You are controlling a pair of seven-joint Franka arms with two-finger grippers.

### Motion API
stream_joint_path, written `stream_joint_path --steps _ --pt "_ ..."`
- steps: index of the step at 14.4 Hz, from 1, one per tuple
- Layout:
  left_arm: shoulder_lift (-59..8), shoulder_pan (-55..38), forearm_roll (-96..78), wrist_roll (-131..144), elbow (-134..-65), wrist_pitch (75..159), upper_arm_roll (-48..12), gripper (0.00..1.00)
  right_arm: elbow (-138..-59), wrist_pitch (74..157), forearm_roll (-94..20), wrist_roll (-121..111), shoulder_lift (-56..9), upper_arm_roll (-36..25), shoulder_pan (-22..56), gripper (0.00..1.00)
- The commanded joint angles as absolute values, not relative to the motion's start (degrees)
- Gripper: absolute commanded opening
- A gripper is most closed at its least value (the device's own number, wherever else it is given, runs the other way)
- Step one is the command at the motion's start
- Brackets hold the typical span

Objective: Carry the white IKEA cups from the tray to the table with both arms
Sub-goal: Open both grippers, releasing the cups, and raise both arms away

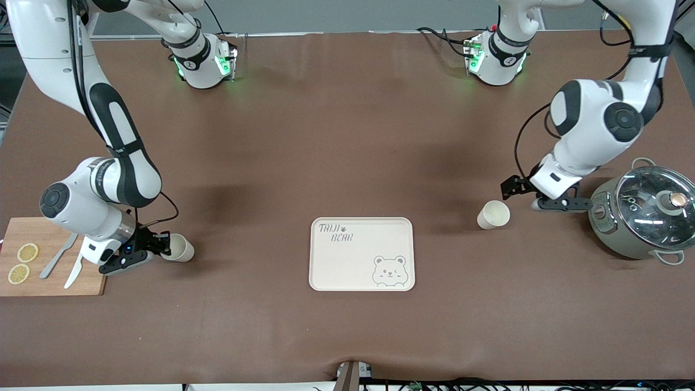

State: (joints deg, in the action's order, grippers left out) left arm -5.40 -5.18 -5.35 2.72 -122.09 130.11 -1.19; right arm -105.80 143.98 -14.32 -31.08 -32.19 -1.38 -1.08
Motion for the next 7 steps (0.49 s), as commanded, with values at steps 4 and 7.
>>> stream_joint_path --steps 4,7 --pt "-7.65 -3.96 0.59 3.52 -101.36 107.34 -1.32 1.00 -101.27 139.34 -15.64 -31.73 -31.91 -1.05 -1.58 1.00" --pt "-7.65 -3.96 2.90 3.08 -96.95 105.39 -1.41 1.00 -92.93 126.25 -15.21 -31.12 -31.56 -1.58 -2.37 1.00"
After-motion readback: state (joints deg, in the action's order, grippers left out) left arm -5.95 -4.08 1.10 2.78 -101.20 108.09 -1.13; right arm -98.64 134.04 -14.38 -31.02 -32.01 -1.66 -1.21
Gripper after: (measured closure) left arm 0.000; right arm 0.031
